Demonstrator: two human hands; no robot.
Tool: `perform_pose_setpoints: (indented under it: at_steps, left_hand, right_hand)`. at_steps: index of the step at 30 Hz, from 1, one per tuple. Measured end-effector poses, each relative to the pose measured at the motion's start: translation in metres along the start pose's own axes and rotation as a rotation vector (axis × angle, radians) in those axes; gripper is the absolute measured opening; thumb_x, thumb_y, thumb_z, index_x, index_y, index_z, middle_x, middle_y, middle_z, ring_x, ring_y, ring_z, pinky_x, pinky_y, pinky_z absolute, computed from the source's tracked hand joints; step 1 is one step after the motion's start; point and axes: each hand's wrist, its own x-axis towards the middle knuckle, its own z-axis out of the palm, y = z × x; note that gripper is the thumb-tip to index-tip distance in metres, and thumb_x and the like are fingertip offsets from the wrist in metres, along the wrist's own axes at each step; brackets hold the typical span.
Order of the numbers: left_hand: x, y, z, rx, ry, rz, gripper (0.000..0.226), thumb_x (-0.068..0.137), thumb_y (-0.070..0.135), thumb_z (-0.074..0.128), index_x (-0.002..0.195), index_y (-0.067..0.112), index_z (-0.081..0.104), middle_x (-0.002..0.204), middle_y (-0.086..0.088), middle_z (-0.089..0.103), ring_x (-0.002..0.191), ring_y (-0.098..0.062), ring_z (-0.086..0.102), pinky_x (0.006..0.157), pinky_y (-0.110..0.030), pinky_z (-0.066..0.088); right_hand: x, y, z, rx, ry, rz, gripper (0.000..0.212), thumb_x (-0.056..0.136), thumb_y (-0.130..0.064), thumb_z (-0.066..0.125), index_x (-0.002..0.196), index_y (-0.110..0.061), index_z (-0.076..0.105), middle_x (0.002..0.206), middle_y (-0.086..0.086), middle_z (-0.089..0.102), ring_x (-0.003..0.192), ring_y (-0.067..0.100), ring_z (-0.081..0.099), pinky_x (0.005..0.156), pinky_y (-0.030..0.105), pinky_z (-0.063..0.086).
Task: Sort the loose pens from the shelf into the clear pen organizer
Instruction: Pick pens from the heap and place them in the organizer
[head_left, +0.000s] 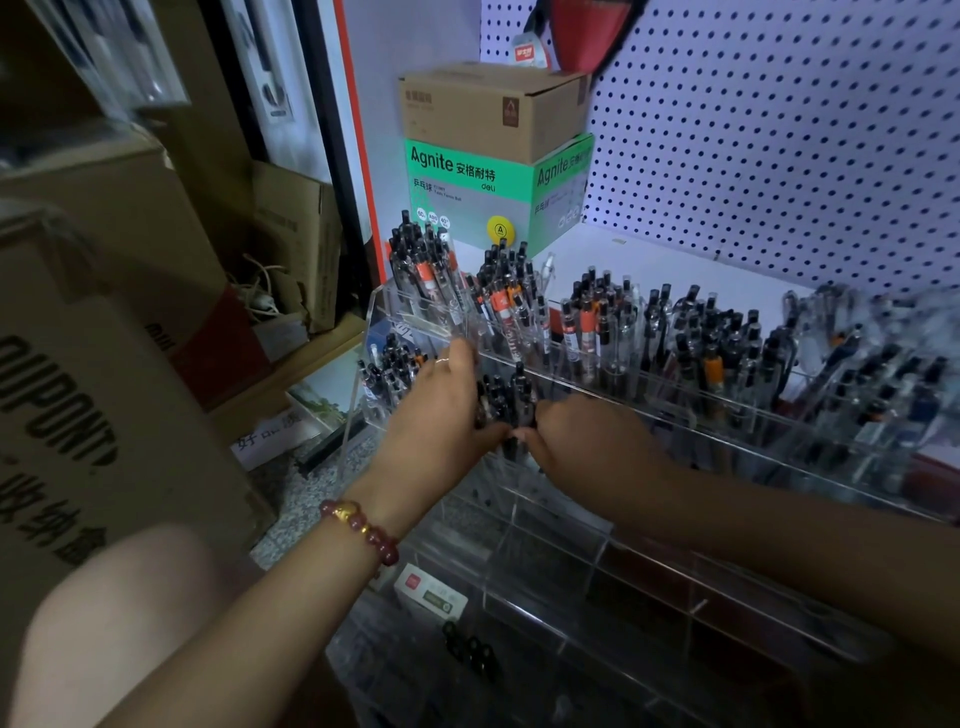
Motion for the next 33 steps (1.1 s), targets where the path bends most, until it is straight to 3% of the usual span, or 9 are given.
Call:
perform_pose_setpoints:
  at_steps: [3,8,12,16,18,22,25,29,33]
  left_hand:
    - [0.001,-0.003,0.0,-0.09,0.0,0.011,0.049,0.082,0.035,0.073,0.101,0.017,0.032,0.08,-0.001,0.051,0.071,-0.017,0.049,0.056,-0.027,0.034]
    - [-0.003,-0.003,0.007,-0.163,0.059,0.007,0.048,0.081,0.035,0.072,0.106,0.02,0.034,0.081,0.006,0.05,0.063,-0.006,0.047,0.05,-0.018,0.028]
    - [-0.002,-0.006,0.007,-0.207,0.053,0.027,0.04,0.08,0.027,0.075,0.1,0.027,0.04,0.081,0.009,0.046,0.063,-0.001,0.044,0.05,-0.015,0.032]
    - [0.002,-0.006,0.002,-0.146,0.064,0.056,0.039,0.079,0.022,0.076,0.096,0.027,0.041,0.084,0.006,0.046,0.068,-0.007,0.044,0.054,-0.016,0.027]
    - [0.003,-0.006,-0.001,-0.132,0.086,0.071,0.041,0.077,0.019,0.077,0.095,0.027,0.04,0.085,0.005,0.047,0.071,-0.013,0.046,0.058,-0.024,0.031]
    - [0.004,-0.004,-0.004,-0.09,0.118,0.117,0.039,0.076,0.02,0.079,0.097,0.02,0.047,0.084,0.004,0.047,0.074,-0.016,0.045,0.061,-0.029,0.033]
    - [0.004,-0.005,-0.009,0.02,0.109,0.14,0.042,0.076,0.033,0.077,0.102,0.016,0.049,0.084,0.003,0.051,0.075,-0.016,0.046,0.058,-0.029,0.033]
    - [0.001,-0.008,-0.015,0.087,0.108,0.199,0.049,0.073,0.044,0.076,0.104,0.017,0.051,0.093,0.002,0.058,0.084,-0.016,0.052,0.058,-0.028,0.036]
    - [-0.001,-0.013,-0.019,0.101,0.09,0.18,0.053,0.07,0.046,0.078,0.11,0.018,0.055,0.105,0.001,0.059,0.098,-0.018,0.055,0.066,-0.034,0.048]
  right_hand:
    - [-0.002,-0.001,0.003,0.016,0.021,0.019,0.036,0.104,-0.031,0.028,0.119,-0.009,0.052,0.11,0.011,0.061,0.097,0.027,0.06,0.069,0.03,0.035]
    - [0.001,0.0,0.01,-0.013,0.055,0.033,0.029,0.103,-0.023,0.034,0.126,-0.011,0.049,0.11,0.008,0.063,0.097,0.025,0.062,0.07,0.031,0.036]
    - [0.004,0.004,0.012,-0.061,0.085,-0.008,0.025,0.103,-0.022,0.038,0.123,-0.011,0.05,0.106,0.007,0.064,0.093,0.025,0.062,0.065,0.029,0.035]
    - [0.003,0.006,0.01,-0.049,0.108,-0.049,0.034,0.104,-0.035,0.031,0.119,-0.011,0.05,0.102,0.008,0.064,0.09,0.026,0.062,0.063,0.029,0.033]
    - [0.003,0.007,0.008,-0.047,0.127,-0.06,0.035,0.104,-0.036,0.03,0.118,-0.012,0.051,0.1,0.007,0.064,0.088,0.025,0.062,0.061,0.029,0.033]
    - [0.0,0.007,0.004,-0.079,0.123,-0.073,0.032,0.104,-0.035,0.032,0.115,-0.013,0.053,0.098,0.005,0.064,0.087,0.024,0.062,0.047,0.027,0.024]
    - [0.001,0.004,0.0,-0.05,0.072,-0.047,0.036,0.104,-0.038,0.032,0.116,-0.01,0.051,0.093,0.004,0.058,0.083,0.024,0.057,0.057,0.029,0.029]
    - [0.001,0.001,-0.003,-0.043,0.092,-0.023,0.046,0.103,-0.035,0.035,0.14,-0.008,0.034,0.093,0.003,0.059,0.081,0.022,0.058,0.062,0.028,0.034]
    - [-0.003,0.004,-0.003,0.006,0.127,-0.016,0.04,0.101,-0.026,0.037,0.138,-0.01,0.037,0.077,-0.002,0.051,0.07,0.02,0.054,0.062,0.028,0.041]
